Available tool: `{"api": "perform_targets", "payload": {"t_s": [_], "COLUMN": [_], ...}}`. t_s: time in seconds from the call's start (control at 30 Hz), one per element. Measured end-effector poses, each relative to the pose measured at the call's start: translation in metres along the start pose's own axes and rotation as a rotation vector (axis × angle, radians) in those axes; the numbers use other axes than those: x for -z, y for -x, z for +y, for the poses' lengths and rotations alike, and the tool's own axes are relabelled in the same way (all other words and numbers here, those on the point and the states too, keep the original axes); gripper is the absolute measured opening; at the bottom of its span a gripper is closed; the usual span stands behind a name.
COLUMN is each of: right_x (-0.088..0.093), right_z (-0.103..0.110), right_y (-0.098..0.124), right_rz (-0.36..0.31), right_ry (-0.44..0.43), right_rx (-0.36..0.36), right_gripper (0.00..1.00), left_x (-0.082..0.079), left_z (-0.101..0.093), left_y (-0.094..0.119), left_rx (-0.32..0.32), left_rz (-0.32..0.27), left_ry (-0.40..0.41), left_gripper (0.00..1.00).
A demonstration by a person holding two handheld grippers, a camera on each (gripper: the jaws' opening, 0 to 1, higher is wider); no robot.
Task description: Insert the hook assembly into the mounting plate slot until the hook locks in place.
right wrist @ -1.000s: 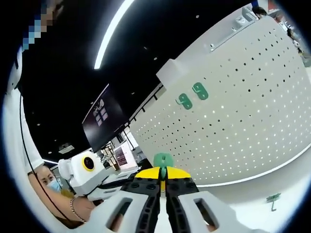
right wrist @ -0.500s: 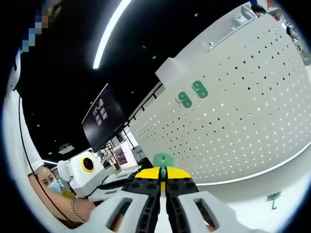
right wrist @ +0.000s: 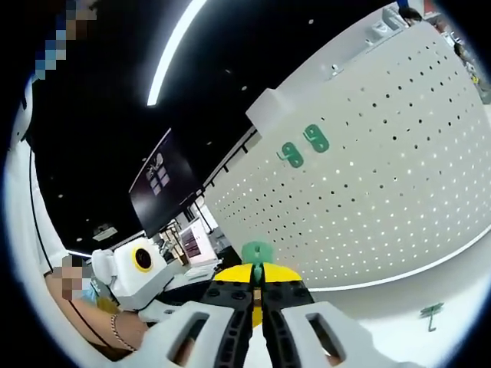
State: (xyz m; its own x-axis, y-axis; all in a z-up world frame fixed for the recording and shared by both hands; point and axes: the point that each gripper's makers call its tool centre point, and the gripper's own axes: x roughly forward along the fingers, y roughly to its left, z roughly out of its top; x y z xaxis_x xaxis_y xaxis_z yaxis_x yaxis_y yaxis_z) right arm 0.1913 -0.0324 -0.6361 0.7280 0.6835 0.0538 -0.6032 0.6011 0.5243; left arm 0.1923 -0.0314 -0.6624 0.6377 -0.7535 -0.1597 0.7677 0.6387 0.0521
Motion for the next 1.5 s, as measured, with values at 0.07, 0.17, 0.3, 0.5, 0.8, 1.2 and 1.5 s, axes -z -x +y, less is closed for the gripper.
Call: {"api": "perform_targets", "payload": {"t_s": [0.07, 0.17, 0.3, 0.5, 0.8, 1.2, 1.5], "right_x": [0.000, 0.001, 0.001, 0.001, 0.001, -0.003, -0.004], "right_z": [0.000, 0.000, 0.002, 0.002, 0.003, -0.011, -0.018], "right_y": [0.000, 0.000, -0.001, -0.001, -0.002, 0.003, 0.004], "right_rz": [0.001, 0.003, 0.004, 0.003, 0.005, 0.049, 0.053], "right_ry": [0.000, 0.001, -0.008, -0.017, 0.026, 0.353, 0.357], "right_rx": [0.000, -0.003, -0.007, -0.009, -0.006, 0.128, 0.166], "right_gripper": [0.00, 0.00, 0.00, 0.00, 0.00, 0.00, 0.00], "left_x": [0.003, 0.006, 0.013, 0.017, 0.019, 0.022, 0.023], "left_z": [0.000, -0.001, -0.003, -0.001, 0.001, -0.001, 0.000], "left_y": [0.000, -0.001, -0.003, -0.004, -0.002, -0.002, -0.002], "left_rx": [-0.001, 0.005, 0.004, -0.007, -0.017, -0.017, -0.019], "left_rz": [0.011, 0.019, 0.050, 0.051, 0.054, 0.060, 0.060], "left_ry": [0.008, 0.017, 0.024, 0.030, 0.026, 0.040, 0.041], "left_gripper": [0.45, 0.56, 0.71, 0.91, 0.91, 0.89, 0.88]}}
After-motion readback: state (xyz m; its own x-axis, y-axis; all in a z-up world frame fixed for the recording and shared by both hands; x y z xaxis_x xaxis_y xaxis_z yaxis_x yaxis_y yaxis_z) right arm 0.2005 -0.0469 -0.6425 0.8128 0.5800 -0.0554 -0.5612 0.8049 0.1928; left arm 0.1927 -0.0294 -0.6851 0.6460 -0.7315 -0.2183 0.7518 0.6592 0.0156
